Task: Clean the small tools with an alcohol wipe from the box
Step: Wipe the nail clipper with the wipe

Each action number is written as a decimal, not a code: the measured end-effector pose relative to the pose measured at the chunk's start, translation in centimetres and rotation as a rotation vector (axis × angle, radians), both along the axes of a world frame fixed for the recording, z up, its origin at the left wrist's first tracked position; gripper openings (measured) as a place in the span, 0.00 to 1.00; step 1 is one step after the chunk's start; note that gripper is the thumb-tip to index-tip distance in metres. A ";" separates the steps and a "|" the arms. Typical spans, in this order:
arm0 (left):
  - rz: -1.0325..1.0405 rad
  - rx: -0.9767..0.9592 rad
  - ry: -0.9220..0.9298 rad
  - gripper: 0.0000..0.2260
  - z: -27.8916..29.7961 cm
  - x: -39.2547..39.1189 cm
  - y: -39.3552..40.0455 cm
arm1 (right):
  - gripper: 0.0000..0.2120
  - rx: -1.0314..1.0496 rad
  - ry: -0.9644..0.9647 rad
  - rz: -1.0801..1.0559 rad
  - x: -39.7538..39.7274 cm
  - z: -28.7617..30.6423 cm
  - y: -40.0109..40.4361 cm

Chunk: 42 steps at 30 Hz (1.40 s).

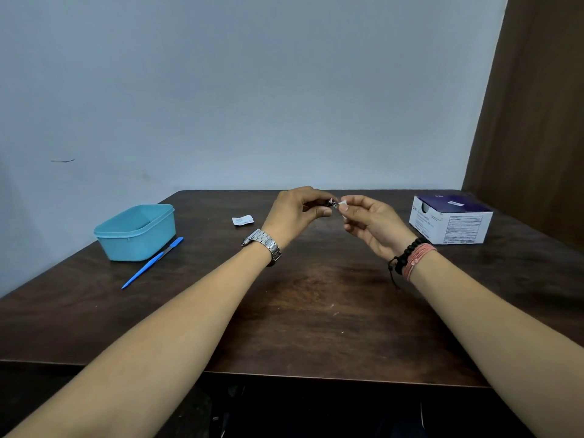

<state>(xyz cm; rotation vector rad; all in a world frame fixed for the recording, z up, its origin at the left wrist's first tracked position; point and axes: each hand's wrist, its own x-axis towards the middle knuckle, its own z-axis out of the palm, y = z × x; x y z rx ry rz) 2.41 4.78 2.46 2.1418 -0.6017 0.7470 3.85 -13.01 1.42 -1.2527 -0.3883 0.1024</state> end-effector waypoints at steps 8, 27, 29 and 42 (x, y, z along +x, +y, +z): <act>-0.077 -0.108 0.089 0.09 0.0 -0.6 -0.4 | 0.03 -0.053 0.049 0.058 0.2 -0.3 -0.1; -0.221 -0.363 0.250 0.06 -0.4 -0.2 -0.7 | 0.03 -0.424 -0.065 -0.056 0.0 -1.2 0.4; -0.223 -0.396 0.256 0.06 -0.4 0.0 -0.5 | 0.08 -0.621 -0.210 -0.104 0.0 -1.4 0.5; -0.151 -0.507 0.292 0.07 -0.5 0.2 -0.3 | 0.05 -0.540 -0.310 -0.123 0.3 -1.2 0.5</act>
